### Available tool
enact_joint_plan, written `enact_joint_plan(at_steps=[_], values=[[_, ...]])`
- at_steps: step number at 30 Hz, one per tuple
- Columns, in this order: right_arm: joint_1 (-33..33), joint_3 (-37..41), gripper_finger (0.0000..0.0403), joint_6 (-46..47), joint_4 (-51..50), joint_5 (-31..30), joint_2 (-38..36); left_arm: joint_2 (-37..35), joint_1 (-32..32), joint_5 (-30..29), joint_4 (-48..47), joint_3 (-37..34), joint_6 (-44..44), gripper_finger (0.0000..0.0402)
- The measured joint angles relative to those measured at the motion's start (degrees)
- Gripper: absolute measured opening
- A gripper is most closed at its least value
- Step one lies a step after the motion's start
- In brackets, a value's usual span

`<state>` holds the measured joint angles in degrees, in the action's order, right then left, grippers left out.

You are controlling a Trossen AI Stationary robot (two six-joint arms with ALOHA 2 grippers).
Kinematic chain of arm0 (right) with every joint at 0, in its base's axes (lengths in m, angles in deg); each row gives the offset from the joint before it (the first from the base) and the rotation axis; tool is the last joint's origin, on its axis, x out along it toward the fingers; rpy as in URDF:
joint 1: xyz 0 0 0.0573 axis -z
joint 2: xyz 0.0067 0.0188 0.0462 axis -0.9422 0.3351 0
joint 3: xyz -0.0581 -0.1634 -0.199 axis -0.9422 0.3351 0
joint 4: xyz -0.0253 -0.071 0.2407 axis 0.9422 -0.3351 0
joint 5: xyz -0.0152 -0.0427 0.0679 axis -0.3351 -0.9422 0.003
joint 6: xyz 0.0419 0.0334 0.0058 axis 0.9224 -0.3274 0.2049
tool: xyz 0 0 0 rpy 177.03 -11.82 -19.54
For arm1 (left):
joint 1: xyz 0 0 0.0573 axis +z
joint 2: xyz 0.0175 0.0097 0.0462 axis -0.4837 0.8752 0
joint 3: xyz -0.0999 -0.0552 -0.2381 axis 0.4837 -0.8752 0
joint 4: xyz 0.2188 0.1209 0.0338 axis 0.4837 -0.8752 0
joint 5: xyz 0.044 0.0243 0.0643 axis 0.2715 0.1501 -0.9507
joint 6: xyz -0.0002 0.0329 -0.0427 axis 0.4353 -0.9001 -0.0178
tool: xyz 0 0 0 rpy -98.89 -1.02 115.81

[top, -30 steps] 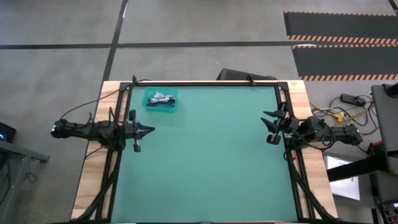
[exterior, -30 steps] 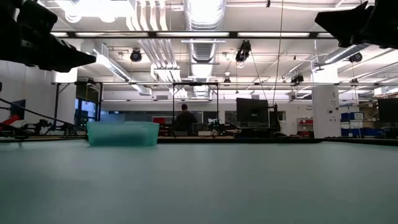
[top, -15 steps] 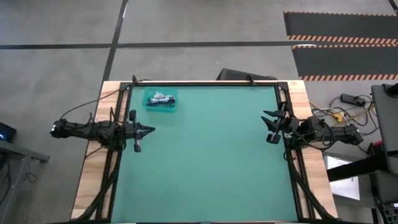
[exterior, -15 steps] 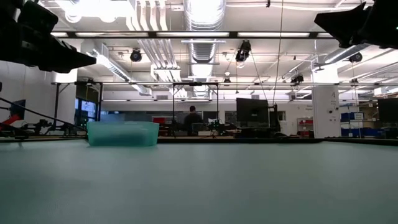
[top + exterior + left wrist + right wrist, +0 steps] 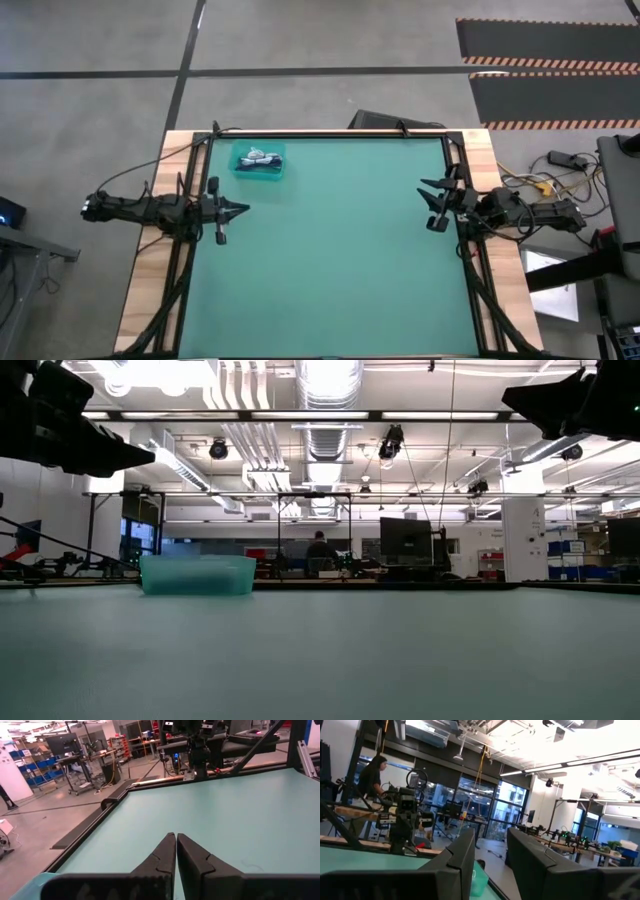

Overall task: Pick and place USB-C Cables
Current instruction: Return to Home Position

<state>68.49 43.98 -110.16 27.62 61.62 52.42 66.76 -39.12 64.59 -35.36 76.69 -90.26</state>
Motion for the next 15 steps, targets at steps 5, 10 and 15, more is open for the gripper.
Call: enact_joint_plan(at_steps=[5,10,15], values=[[0.0,0.0,0.0099,0.0,0.0,0.0,0.0,0.0,0.0,0.0,0.0,0.0,0.0,0.0],[0.0,0.0,0.0099,0.0,0.0,0.0,0.0,0.0,0.0,0.0,0.0,0.0,0.0,0.0],[0.0,0.0,0.0102,0.0,0.0,0.0,0.0,0.0,0.0,0.0,0.0,0.0,0.0,0.0]])
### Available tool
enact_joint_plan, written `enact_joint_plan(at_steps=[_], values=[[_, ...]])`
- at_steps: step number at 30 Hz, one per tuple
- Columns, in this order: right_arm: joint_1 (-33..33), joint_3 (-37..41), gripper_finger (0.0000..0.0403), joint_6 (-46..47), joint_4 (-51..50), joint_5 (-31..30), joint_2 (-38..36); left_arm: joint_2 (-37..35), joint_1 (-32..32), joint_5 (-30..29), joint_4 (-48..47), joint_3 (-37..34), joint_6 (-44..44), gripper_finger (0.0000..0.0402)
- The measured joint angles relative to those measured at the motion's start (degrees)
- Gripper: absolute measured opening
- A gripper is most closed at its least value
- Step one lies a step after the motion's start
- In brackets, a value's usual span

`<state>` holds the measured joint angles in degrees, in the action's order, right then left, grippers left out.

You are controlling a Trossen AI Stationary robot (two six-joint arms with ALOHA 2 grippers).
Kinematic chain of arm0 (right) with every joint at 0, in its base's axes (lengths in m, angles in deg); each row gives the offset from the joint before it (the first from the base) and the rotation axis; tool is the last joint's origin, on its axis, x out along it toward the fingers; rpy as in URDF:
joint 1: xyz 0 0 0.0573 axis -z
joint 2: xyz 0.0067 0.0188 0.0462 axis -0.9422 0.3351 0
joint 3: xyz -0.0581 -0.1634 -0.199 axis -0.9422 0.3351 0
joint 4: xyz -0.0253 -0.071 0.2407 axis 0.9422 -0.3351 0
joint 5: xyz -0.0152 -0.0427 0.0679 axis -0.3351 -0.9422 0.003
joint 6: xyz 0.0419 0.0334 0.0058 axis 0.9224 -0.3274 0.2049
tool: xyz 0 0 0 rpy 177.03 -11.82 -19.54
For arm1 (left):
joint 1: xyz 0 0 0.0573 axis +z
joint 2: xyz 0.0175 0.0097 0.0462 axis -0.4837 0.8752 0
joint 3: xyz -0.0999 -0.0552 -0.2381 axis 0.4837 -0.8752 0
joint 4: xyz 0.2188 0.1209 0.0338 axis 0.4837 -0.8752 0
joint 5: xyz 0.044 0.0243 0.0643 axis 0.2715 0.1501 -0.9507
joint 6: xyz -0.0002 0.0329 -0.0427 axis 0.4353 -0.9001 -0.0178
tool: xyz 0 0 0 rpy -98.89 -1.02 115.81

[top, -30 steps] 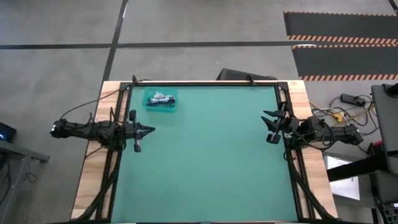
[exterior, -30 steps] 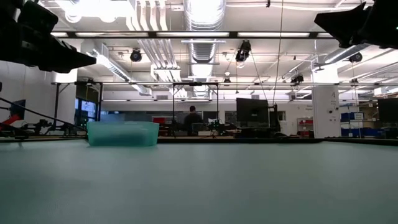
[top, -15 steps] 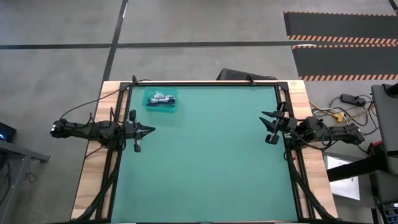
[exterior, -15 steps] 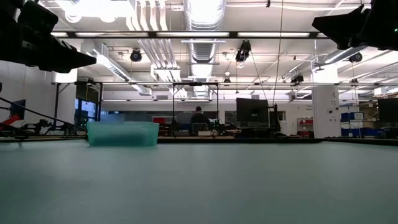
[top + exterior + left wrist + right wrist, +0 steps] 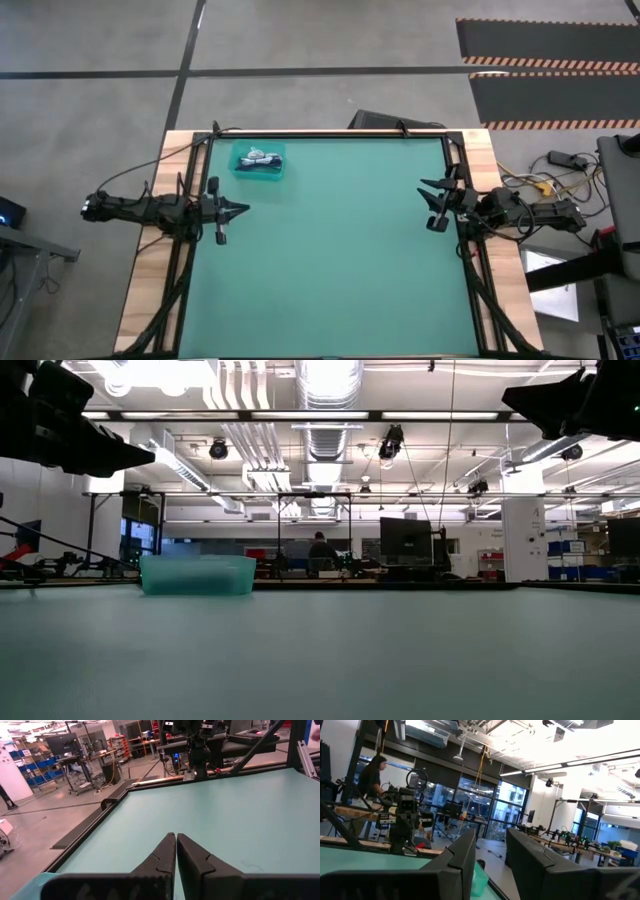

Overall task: Pick and place USB-C Cables
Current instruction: Return to Home Position

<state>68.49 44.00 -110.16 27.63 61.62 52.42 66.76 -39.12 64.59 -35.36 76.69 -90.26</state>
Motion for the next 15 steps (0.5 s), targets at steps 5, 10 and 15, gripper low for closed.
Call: enact_joint_plan(at_steps=[5,10,15], values=[[0.0,0.0,0.0095,0.0,0.0,0.0,0.0,0.0,0.0,0.0,0.0,0.0,0.0,0.0],[0.0,0.0,0.0094,0.0,0.0,0.0,0.0,0.0,0.0,0.0,0.0,0.0,0.0,0.0],[0.0,0.0,0.0098,0.0,0.0,0.0,0.0,0.0,0.0,0.0,0.0,0.0,0.0,0.0]])
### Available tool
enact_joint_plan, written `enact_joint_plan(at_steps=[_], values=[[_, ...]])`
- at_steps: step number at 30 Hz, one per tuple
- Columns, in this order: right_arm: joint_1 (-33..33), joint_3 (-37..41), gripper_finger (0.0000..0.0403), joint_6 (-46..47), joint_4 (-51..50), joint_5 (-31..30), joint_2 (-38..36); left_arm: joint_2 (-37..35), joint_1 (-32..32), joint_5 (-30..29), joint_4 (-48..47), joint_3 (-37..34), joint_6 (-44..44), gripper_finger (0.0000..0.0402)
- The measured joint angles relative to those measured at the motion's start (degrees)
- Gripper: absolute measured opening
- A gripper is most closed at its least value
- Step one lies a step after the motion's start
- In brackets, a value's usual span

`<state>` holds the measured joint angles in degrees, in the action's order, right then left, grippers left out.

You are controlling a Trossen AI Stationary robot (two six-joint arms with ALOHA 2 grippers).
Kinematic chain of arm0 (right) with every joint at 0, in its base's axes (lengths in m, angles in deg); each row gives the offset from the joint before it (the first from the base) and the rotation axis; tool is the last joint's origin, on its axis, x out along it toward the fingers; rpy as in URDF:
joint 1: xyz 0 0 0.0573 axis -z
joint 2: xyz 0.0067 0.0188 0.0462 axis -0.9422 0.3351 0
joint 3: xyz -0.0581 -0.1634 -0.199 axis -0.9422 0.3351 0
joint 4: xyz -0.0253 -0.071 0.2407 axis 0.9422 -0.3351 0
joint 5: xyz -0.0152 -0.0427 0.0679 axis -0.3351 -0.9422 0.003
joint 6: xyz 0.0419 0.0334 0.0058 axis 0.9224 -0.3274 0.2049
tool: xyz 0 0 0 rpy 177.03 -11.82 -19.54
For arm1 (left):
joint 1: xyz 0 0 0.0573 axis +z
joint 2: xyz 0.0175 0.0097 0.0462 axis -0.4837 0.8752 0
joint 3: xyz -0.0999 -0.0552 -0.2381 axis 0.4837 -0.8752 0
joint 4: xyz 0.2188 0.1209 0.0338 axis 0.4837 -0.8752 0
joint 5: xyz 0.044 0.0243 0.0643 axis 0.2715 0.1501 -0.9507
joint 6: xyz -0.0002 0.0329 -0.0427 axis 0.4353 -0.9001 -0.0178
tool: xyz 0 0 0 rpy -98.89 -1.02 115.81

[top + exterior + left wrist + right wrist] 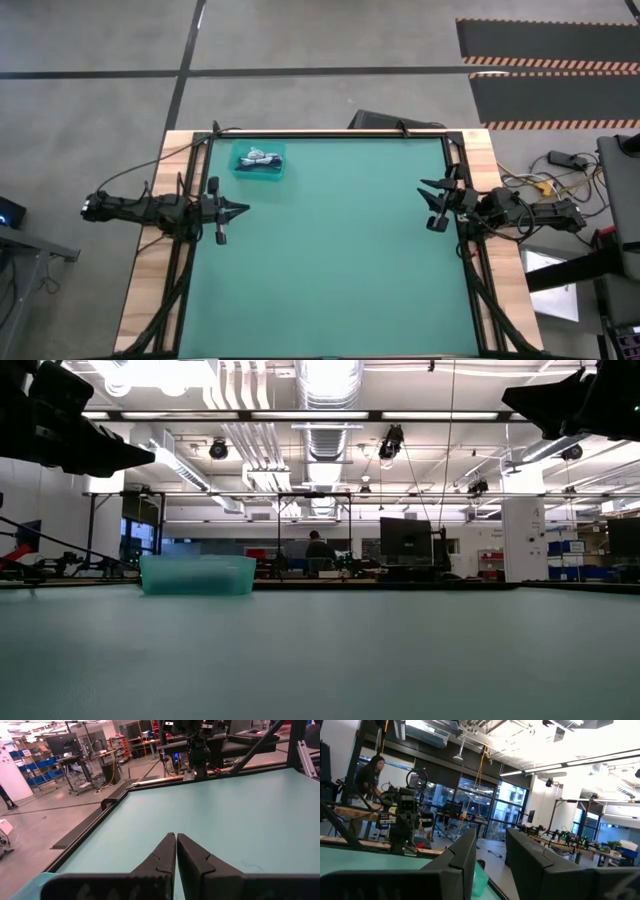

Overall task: Pick and place USB-C Cables
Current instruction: Return to Home Position

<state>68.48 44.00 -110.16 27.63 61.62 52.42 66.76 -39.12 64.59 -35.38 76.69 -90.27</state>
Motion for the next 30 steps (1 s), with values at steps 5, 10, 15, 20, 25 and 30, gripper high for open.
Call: enact_joint_plan(at_steps=[5,10,15,20,25,30], values=[[0.0,0.0,0.01,0.0,0.0,0.0,0.0,0.0,0.0,0.0,0.0,0.0,0.0,0.0],[0.0,0.0,0.0093,0.0,0.0,0.0,0.0,0.0,0.0,0.0,0.0,0.0,0.0,0.0],[0.0,0.0,0.0089,0.0,0.0,0.0,0.0,0.0,0.0,0.0,0.0,0.0,0.0,0.0],[0.0,0.0,0.0091,0.0,0.0,0.0,0.0,0.0,0.0,0.0,0.0,0.0,0.0,0.0],[0.0,0.0,0.0088,0.0,0.0,0.0,0.0,0.0,0.0,0.0,0.0,0.0,0.0,0.0],[0.0,0.0,0.0084,0.0,0.0,0.0,0.0,0.0,0.0,0.0,0.0,0.0,0.0,0.0]])
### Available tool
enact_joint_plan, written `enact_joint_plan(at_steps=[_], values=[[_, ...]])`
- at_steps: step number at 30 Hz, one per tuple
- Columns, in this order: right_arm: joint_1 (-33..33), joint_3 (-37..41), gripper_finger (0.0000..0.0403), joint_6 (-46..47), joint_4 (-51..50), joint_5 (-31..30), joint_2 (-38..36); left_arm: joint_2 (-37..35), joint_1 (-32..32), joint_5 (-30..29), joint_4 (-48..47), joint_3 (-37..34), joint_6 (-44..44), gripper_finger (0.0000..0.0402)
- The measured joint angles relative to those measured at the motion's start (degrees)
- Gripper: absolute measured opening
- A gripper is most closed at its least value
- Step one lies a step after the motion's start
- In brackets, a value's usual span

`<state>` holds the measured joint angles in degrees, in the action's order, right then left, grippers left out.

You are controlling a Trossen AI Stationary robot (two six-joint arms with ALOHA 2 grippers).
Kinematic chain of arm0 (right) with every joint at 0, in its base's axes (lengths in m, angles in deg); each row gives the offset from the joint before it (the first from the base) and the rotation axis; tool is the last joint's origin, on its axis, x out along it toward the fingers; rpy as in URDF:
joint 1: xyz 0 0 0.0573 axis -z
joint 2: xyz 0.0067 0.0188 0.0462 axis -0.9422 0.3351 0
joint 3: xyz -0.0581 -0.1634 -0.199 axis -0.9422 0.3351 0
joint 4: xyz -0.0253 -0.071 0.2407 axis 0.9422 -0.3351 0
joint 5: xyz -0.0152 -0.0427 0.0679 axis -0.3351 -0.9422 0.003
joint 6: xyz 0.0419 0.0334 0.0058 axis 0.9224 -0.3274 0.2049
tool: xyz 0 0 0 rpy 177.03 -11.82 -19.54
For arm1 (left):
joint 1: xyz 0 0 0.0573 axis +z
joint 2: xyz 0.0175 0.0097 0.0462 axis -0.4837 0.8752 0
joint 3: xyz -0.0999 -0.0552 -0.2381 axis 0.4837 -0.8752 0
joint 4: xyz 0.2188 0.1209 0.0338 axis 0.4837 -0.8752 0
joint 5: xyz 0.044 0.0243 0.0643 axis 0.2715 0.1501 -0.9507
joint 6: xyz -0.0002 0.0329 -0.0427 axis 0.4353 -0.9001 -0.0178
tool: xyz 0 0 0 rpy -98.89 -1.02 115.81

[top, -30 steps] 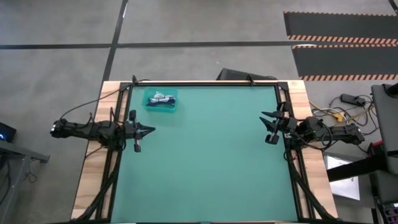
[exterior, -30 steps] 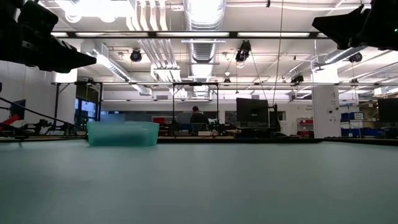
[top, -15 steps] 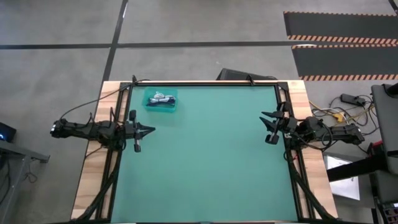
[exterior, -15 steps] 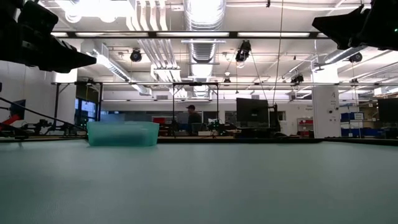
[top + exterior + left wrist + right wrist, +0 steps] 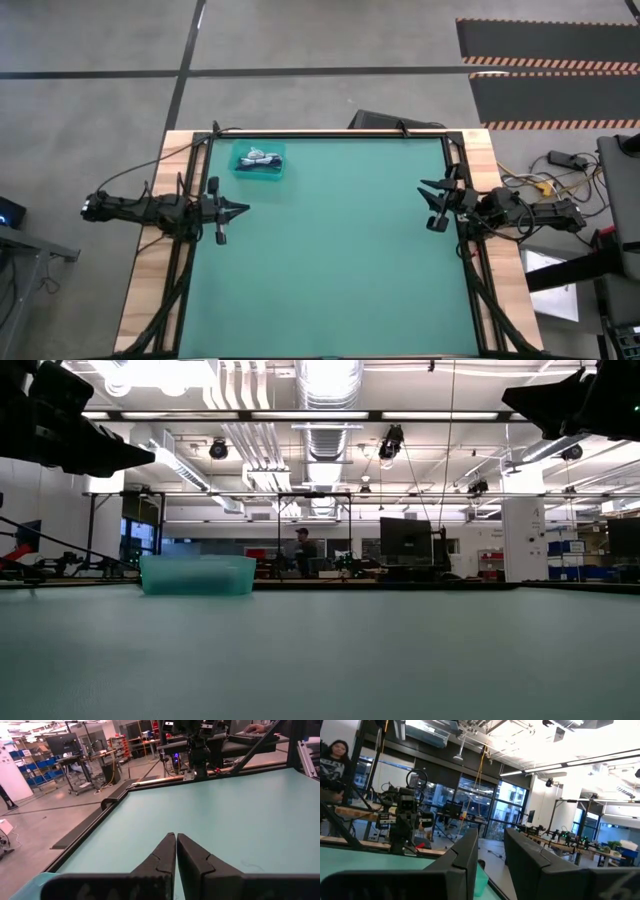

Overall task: Pick and place USB-C Cables
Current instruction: Return to Home Position

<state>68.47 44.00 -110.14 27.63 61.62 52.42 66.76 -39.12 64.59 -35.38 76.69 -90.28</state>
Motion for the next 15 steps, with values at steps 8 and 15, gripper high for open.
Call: enact_joint_plan(at_steps=[8,15], values=[[0.0,0.0,0.0089,0.0,0.0,0.0,0.0,0.0,0.0,0.0,0.0,0.0,0.0,0.0],[0.0,0.0,0.0087,0.0,0.0,0.0,0.0,0.0,0.0,0.0,0.0,0.0,0.0,0.0]])
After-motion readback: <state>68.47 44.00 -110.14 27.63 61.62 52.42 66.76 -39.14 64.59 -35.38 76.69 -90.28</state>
